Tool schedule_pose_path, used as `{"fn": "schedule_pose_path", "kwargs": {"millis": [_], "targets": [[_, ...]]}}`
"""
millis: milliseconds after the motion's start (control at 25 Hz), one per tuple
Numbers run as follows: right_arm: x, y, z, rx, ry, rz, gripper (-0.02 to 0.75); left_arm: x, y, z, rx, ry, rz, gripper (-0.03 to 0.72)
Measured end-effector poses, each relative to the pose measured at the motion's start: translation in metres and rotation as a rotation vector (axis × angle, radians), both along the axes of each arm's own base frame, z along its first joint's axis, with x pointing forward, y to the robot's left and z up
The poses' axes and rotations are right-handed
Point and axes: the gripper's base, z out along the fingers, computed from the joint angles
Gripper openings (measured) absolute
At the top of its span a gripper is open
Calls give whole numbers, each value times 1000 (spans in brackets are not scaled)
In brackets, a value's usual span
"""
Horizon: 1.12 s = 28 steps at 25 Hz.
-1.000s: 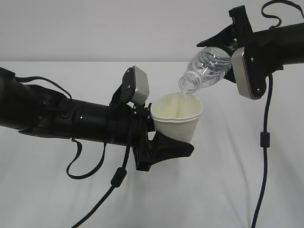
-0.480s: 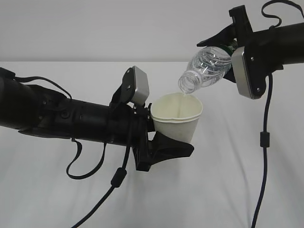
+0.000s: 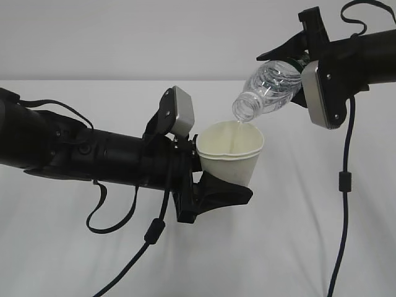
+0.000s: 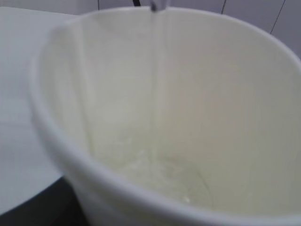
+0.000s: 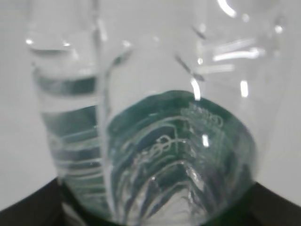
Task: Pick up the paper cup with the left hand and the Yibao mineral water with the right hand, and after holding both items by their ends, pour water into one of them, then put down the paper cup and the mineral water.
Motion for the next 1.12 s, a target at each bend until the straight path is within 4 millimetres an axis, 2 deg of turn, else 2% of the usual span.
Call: {"fn": "schedule_pose_path", "kwargs": {"millis": [1120], "targets": [[0,0,0,1,0,2,462,0,0,-1,7,-1,4,457]]}}
